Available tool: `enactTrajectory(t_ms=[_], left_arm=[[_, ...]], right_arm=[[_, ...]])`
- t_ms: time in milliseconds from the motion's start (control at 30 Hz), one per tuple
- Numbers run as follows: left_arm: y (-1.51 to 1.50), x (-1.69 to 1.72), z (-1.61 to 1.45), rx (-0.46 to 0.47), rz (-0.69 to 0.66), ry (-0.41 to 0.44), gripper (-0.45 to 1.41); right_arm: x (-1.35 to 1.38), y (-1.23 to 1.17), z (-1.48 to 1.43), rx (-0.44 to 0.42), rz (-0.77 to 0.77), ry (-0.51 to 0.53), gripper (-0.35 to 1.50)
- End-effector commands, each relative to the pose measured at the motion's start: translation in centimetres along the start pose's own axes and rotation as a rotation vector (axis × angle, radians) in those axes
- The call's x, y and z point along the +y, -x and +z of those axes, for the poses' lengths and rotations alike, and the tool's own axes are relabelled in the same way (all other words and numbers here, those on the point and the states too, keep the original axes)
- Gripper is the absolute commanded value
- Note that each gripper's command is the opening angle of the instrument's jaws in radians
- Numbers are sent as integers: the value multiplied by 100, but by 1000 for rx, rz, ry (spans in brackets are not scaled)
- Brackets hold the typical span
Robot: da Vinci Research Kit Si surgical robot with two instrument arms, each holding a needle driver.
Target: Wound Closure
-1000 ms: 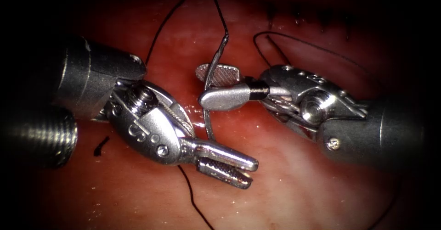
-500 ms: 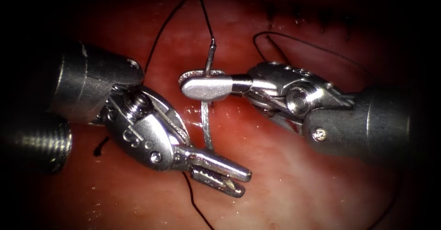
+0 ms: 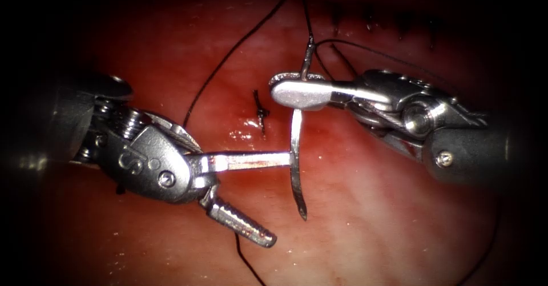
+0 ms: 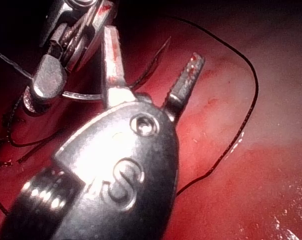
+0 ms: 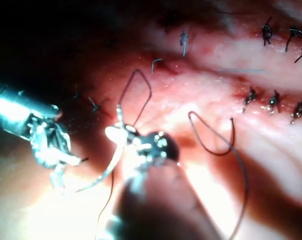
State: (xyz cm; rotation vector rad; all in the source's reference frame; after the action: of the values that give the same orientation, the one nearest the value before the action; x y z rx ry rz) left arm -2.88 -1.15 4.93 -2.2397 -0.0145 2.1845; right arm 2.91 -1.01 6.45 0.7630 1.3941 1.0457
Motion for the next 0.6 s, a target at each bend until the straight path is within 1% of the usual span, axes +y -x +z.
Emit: enactTrajectory(t_ms=[33,100,200,333,400,433,500,567,600], left_arm=[[3,-2,3,-14,0,-14,41],[0,-6,-3,-54,-6,-41,39],[-2,-11,-8,-119,-24,-92,29],[3,-16,-10,-216,-52,-152,20],[7,-17,-11,-269,-100,-188,14],[10,-18,-12,-304,-125,-214,10],[15,-20,-12,-352,-151,-238,5],[22,-22,-12,-400,-177,-261,-1],[31,-23,-11,-446,-190,-277,-5]], right_arm=[[3,-2,0,-4,-29,24,-35],[3,-5,-4,-11,-76,62,-35],[3,-5,-5,-38,-108,116,-35],[3,-2,-4,-82,-137,179,-35],[4,-2,-5,-105,-180,199,-35],[5,-2,-4,-118,-216,211,-35],[7,-1,-5,-127,-288,224,-35],[10,2,-4,-134,-410,232,-35],[15,5,-4,-146,-610,220,-35]])
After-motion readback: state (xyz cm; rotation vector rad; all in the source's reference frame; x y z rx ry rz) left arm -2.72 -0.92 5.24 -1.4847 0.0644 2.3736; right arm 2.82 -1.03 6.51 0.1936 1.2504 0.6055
